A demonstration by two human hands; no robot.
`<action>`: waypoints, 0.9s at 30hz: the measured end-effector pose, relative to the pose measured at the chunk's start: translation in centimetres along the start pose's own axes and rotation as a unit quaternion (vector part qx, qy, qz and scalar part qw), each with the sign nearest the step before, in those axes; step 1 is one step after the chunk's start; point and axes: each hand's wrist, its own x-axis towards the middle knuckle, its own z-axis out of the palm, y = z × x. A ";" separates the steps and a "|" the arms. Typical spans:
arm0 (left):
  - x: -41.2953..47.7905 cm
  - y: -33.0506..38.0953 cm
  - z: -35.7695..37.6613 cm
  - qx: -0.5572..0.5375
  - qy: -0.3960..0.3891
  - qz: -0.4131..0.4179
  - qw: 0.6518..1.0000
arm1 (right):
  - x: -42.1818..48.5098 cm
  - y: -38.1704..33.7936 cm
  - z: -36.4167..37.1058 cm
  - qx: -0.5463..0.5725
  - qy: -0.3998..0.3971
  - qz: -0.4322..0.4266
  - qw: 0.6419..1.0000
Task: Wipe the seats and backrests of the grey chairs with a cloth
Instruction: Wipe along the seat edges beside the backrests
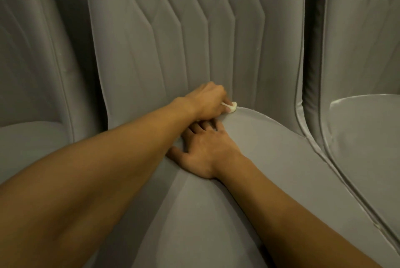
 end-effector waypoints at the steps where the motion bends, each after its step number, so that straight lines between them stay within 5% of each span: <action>1: 0.0 0.2 0.1 -0.030 -0.007 0.006 0.999 | 0.0 0.1 -0.1 0.012 0.013 -0.004 1.000; 6: -1.1 -1.0 -1.1 -0.110 -0.067 0.018 0.992 | -0.8 0.1 -1.1 0.074 0.155 0.043 0.984; 9: -3.3 -1.7 -1.7 -0.284 -0.035 -0.003 0.958 | -1.0 0.3 -1.5 0.058 0.301 0.115 0.945; 11: -5.5 -2.4 -1.4 -0.456 -0.008 -0.044 0.889 | -0.9 0.6 -1.4 0.063 0.307 0.151 0.937; 13: -7.9 -2.4 -1.0 -0.627 -0.027 -0.101 0.772 | -0.9 0.8 -1.2 0.123 0.227 0.165 0.952; 16: -10.2 -2.6 -0.6 -0.740 0.001 -0.137 0.658 | -0.5 0.8 -1.2 0.139 0.160 0.177 0.961; 17: -10.4 -2.7 -0.3 -0.737 0.033 -0.148 0.659 | -0.5 0.7 -1.3 0.125 0.165 0.183 0.961; 18: -10.5 -3.1 0.0 -0.683 0.077 -0.156 0.709 | -0.4 0.8 -1.4 0.123 0.174 0.185 0.959; 20: -11.0 -4.4 1.4 -0.400 0.176 -0.149 0.887 | -0.4 0.8 -1.4 0.181 0.194 0.176 0.948; 21: -11.2 -5.2 2.3 -0.249 0.176 -0.106 0.946 | -0.6 0.9 -1.6 0.232 0.214 0.177 0.932; 24: -11.9 -5.3 4.1 -0.048 0.121 -0.062 0.990 | -1.1 1.6 -2.4 0.328 0.342 0.201 0.857; 27: -12.0 -4.9 4.5 -0.019 0.150 -0.064 0.986 | -1.1 2.8 -3.6 0.294 0.342 0.220 0.865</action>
